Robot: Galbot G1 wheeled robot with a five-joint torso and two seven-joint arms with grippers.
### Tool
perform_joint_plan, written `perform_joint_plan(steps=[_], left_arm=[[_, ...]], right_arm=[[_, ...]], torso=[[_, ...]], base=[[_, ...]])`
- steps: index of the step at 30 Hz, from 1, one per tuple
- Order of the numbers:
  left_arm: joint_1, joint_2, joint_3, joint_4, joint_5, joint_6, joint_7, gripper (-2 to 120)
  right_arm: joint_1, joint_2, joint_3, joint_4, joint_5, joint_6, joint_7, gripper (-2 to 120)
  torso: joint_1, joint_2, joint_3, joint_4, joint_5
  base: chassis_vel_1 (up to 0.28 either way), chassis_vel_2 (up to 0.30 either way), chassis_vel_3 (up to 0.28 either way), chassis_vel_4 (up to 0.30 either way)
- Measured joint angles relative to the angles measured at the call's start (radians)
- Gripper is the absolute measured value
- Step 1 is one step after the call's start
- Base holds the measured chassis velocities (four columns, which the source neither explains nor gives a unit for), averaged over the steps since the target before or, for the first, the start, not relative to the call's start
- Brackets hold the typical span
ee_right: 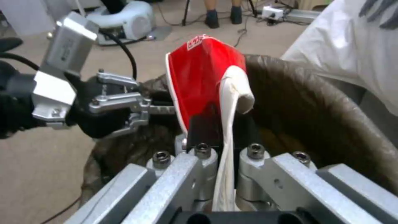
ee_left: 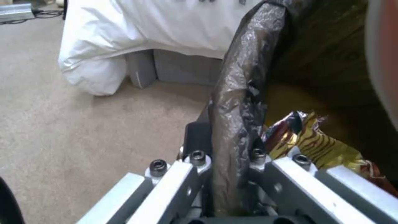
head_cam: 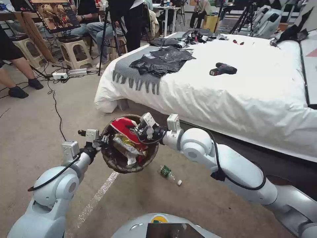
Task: Pick up the trash bin, then pick up the garbage from the floor and place it into the trash bin.
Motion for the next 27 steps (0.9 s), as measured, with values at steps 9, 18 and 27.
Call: perform_joint_plan(steps=[9,18,27], left_arm=[[0.000,-0.003,-0.001,-0.005,0.000,0.000,0.001,2],[0.004,-0.003,-0.003,-0.012,0.000,0.000,0.002,2],[0.008,-0.008,-0.004,-0.018,0.001,0.001,0.003,2]], right_arm=[[0.008,0.021,-0.017,-0.011,-0.038,-0.003,0.012,25],[0.017,0.026,-0.019,-0.011,-0.039,-0.004,0.022,58],[0.024,0.024,-0.014,-0.006,-0.040,-0.002,0.031,90]], torso=[[0.000,0.000,0.000,0.0000,0.0000],[0.000,0.000,0.000,0.0000,0.0001],[0.000,0.000,0.000,0.0000,0.0001]], base=[[0.000,0.000,0.000,0.000],[0.000,0.000,0.000,0.000],[0.000,0.000,0.000,0.000]])
